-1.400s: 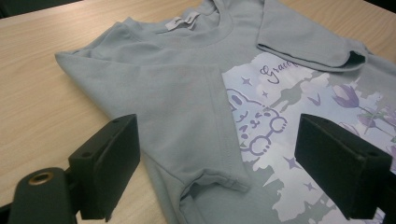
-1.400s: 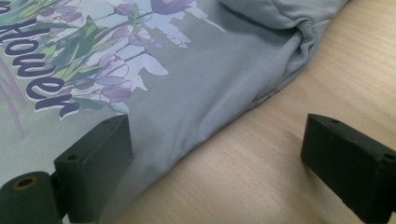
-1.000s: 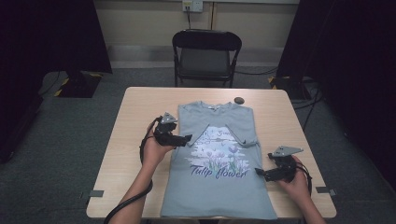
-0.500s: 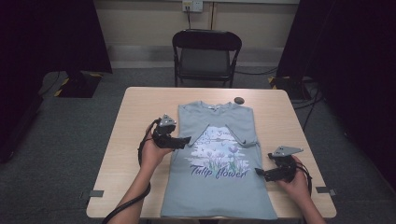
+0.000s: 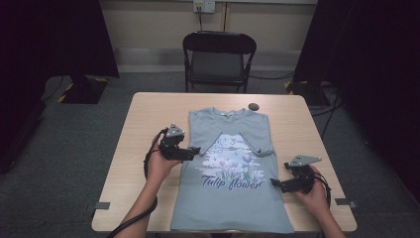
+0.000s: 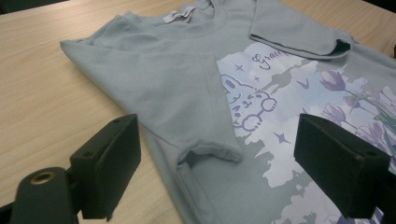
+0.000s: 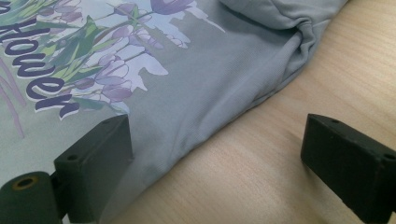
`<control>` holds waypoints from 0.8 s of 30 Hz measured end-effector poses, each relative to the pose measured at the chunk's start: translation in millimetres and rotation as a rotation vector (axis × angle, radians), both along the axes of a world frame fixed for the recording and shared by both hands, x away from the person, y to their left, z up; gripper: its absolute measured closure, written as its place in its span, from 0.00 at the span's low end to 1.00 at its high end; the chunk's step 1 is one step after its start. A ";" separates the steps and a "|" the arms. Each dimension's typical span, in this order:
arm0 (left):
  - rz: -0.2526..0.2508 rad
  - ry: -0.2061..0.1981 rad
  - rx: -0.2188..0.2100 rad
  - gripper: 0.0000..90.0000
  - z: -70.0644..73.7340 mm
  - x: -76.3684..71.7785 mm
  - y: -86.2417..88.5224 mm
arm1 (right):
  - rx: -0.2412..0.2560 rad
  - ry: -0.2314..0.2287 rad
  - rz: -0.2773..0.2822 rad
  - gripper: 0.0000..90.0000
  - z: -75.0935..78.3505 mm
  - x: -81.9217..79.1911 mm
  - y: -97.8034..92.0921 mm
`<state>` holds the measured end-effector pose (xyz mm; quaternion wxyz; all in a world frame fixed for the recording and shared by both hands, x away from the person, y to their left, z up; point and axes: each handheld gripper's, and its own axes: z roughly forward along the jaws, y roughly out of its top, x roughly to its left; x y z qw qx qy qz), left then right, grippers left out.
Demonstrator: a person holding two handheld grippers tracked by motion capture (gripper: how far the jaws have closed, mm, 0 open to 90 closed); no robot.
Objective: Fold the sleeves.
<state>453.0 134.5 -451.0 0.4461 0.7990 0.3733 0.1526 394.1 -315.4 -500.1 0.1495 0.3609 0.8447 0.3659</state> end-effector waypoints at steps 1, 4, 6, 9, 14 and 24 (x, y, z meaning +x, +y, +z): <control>-0.001 0.001 0.001 0.16 -0.4 -0.5 0.1 | 0.000 0.000 0.000 0.09 0.0 0.0 0.0; -0.002 0.000 0.003 0.16 -1.5 -2.0 1.0 | 0.000 0.000 0.000 0.09 0.0 0.0 0.0; -0.003 0.002 0.000 0.16 -2.1 -2.9 2.1 | 0.000 0.000 0.000 0.09 0.0 0.0 0.0; 0.000 0.002 -0.005 0.16 -2.7 -4.2 3.8 | 0.000 0.000 0.000 0.09 0.0 0.0 0.0; 0.005 0.001 -0.007 0.16 -3.5 -6.2 7.0 | 0.000 0.000 0.000 0.09 0.0 0.0 0.0; 0.008 0.007 0.007 0.17 -8.3 -10.9 11.1 | 0.000 0.000 0.000 0.09 0.0 0.0 0.0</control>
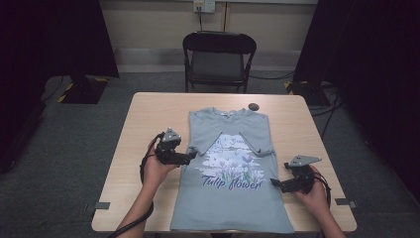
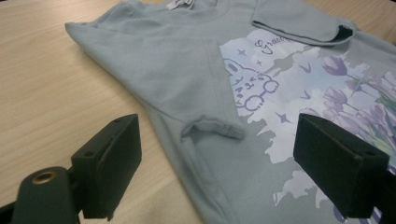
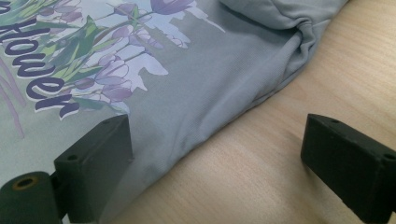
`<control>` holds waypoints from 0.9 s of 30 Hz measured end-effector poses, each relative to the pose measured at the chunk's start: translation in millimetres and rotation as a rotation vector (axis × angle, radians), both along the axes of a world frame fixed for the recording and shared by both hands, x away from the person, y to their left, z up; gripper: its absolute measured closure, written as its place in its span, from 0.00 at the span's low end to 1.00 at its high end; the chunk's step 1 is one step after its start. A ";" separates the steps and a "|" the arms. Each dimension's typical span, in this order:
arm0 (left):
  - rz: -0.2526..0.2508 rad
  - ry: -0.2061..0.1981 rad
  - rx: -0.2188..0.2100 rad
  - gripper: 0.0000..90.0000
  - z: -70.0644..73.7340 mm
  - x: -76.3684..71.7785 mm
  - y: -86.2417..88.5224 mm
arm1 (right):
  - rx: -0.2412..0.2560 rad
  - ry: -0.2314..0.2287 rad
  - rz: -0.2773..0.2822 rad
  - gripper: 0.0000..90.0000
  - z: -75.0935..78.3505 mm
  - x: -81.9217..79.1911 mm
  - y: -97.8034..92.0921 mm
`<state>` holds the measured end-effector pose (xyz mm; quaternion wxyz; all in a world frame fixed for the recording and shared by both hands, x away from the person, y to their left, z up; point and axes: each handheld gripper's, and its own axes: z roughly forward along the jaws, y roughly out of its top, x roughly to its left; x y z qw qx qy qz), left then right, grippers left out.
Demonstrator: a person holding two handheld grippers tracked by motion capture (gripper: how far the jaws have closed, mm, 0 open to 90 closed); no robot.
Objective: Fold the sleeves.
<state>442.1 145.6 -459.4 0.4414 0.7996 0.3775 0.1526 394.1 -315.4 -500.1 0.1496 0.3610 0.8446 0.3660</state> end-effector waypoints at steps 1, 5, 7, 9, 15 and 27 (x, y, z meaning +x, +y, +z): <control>0.000 -0.001 0.002 0.17 -0.2 -0.4 1.1 | 0.000 0.000 0.000 0.09 0.0 0.0 0.0; 0.005 -0.002 -0.001 0.17 -1.7 -2.7 2.8 | 0.000 0.000 0.000 0.09 0.0 0.0 0.0; 0.001 -0.001 0.004 0.17 -2.4 -3.5 3.7 | 0.000 0.000 0.000 0.09 0.0 0.0 0.0; 0.003 -0.001 0.003 0.17 -2.9 -4.6 4.0 | 0.000 0.000 0.000 0.09 0.0 0.0 0.0; -0.005 -0.008 0.013 0.17 -3.2 -7.4 4.6 | 0.000 0.000 0.000 0.09 0.0 0.0 0.0; -0.011 -0.018 0.023 0.17 -4.1 -16.7 6.9 | 0.000 0.000 0.000 0.09 0.0 0.0 0.0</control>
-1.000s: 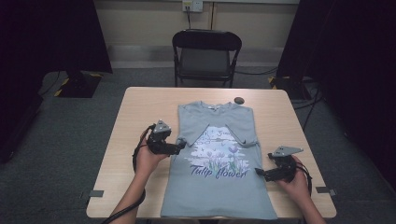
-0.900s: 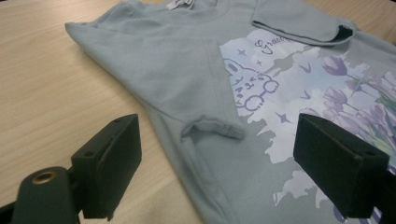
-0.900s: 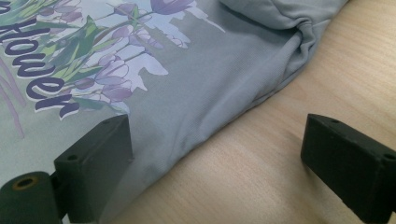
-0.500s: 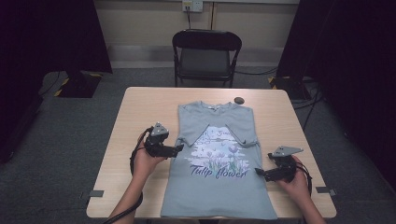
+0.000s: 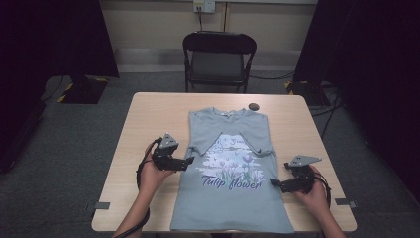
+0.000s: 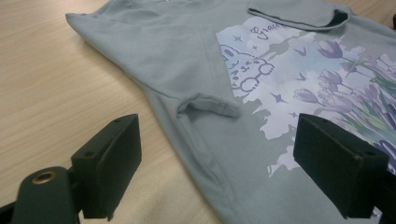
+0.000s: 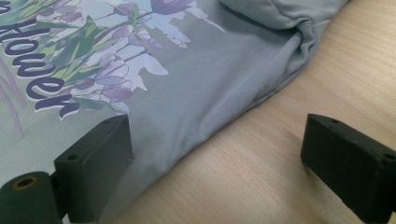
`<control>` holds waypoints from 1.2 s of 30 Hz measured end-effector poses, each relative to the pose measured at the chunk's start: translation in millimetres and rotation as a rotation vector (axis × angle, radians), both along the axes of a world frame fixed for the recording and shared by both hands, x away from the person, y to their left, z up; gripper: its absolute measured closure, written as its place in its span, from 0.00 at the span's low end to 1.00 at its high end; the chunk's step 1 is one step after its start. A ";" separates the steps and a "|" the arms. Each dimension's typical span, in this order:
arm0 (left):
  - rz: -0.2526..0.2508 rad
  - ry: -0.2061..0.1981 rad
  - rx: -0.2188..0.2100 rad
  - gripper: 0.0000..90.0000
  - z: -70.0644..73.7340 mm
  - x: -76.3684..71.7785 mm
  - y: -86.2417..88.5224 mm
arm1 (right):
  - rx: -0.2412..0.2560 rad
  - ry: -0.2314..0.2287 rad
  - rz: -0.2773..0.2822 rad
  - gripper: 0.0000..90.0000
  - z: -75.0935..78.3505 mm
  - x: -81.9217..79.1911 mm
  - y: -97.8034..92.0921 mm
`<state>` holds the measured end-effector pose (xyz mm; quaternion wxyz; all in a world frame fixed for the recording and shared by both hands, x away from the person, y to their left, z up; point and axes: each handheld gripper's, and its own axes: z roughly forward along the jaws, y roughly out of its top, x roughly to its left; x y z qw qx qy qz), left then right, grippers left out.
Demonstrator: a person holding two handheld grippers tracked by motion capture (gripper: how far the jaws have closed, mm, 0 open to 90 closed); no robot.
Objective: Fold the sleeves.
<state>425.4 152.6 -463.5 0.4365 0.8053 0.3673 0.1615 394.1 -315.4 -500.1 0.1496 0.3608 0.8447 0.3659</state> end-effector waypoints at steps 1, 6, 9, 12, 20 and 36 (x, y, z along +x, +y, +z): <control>-0.001 -0.004 0.003 0.17 0.1 -0.6 0.9 | 0.000 0.000 0.000 0.09 0.0 0.0 0.0; 0.000 -0.007 0.004 0.17 1.1 -4.1 4.2 | 0.000 0.000 0.000 0.09 0.0 0.0 0.1; -0.003 -0.009 0.013 0.17 1.1 -5.8 6.0 | 0.000 0.000 0.000 0.09 0.0 0.0 0.0; -0.003 -0.009 0.012 0.17 0.6 -7.6 7.7 | 0.000 0.000 0.000 0.09 0.0 0.0 0.0; -0.001 -0.010 0.014 0.17 -1.6 -11.5 11.6 | 0.000 0.000 0.000 0.09 0.0 0.0 0.0; 0.004 -0.006 0.015 0.17 -6.8 -18.1 16.9 | 0.000 0.000 0.000 0.09 0.0 0.0 0.0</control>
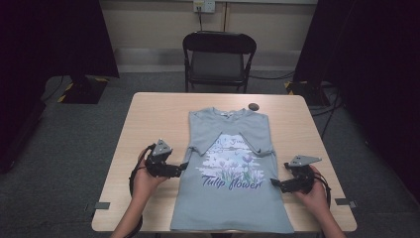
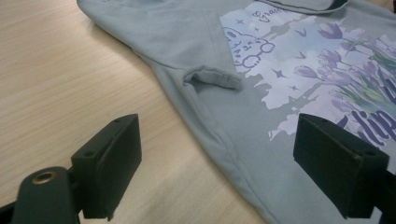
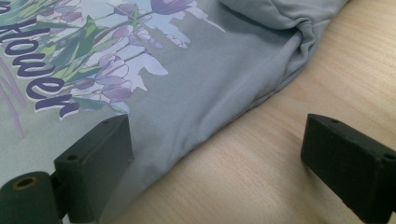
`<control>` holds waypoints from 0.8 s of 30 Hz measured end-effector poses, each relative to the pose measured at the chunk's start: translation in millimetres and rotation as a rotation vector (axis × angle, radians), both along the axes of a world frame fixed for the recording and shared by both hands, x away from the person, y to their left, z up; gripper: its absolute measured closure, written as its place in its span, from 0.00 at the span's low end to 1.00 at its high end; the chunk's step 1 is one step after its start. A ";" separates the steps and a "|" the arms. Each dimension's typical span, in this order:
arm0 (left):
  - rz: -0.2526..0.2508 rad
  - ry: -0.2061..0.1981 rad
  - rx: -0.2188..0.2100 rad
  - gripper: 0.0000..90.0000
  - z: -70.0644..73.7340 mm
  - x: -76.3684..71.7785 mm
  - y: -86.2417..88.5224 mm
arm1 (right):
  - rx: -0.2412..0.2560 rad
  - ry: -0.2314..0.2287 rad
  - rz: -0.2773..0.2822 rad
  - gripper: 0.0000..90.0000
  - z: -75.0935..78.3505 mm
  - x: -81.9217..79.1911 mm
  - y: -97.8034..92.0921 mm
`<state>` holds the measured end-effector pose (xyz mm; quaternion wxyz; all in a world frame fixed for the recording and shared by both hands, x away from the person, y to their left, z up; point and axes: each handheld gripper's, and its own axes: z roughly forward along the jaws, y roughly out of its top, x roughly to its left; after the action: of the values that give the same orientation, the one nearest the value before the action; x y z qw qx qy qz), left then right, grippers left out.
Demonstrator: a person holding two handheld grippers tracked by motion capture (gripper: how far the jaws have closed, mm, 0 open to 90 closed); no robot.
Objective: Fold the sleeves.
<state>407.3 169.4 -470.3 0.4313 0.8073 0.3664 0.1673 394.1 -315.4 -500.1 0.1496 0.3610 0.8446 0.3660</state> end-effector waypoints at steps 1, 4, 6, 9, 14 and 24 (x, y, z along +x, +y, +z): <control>-0.001 0.001 0.001 0.17 -0.2 -0.2 0.4 | 0.000 0.000 0.000 0.09 0.0 0.0 0.0; 0.002 0.003 -0.002 0.17 -1.4 -1.1 1.5 | 0.000 0.000 0.000 0.09 0.0 0.0 0.0; 0.002 0.003 0.001 0.17 -2.3 -1.6 2.6 | 0.000 0.000 0.000 0.09 0.0 0.0 0.0; 0.005 0.007 0.000 0.17 -3.8 -3.0 3.8 | 0.000 0.000 0.000 0.09 0.0 0.0 0.0; 0.012 0.010 -0.003 0.17 -5.4 -5.0 6.5 | -0.001 0.000 0.000 0.09 0.0 0.0 0.0; 0.017 -0.003 0.001 0.17 -7.8 -7.8 9.5 | 0.000 0.000 0.000 0.09 0.0 0.0 0.0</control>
<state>399.5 178.9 -478.1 0.4302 0.8041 0.3725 0.1722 394.1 -315.4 -500.1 0.1496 0.3610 0.8446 0.3659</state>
